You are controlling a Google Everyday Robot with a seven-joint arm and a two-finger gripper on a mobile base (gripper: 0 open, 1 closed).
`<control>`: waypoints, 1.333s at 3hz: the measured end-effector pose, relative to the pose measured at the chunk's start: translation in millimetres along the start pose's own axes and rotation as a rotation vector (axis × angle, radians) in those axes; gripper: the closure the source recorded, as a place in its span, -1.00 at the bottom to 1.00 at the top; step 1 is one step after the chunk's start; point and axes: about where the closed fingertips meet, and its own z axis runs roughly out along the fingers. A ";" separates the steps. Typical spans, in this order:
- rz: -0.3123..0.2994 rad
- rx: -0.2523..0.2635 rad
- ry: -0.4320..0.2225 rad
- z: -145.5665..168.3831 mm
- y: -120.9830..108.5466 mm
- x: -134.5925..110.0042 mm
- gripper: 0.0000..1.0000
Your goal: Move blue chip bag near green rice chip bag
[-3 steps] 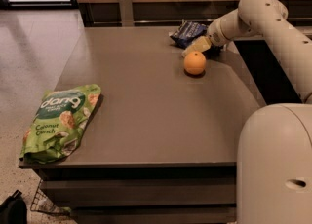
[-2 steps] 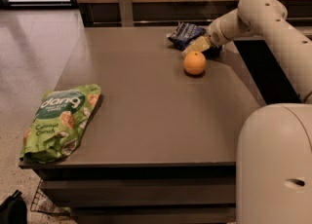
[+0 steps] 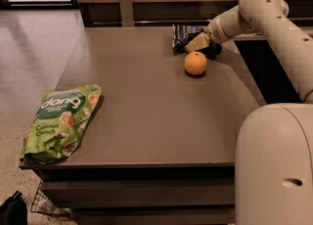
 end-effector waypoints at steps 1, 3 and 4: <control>0.000 0.000 0.000 -3.0 -0.7 -3.6 1.00; 0.000 0.000 0.000 -3.6 -0.8 -4.1 1.00; 0.000 0.000 0.000 -3.6 -0.8 -4.1 1.00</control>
Offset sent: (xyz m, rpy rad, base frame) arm 0.0000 0.0001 0.0021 0.0000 0.0001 0.0001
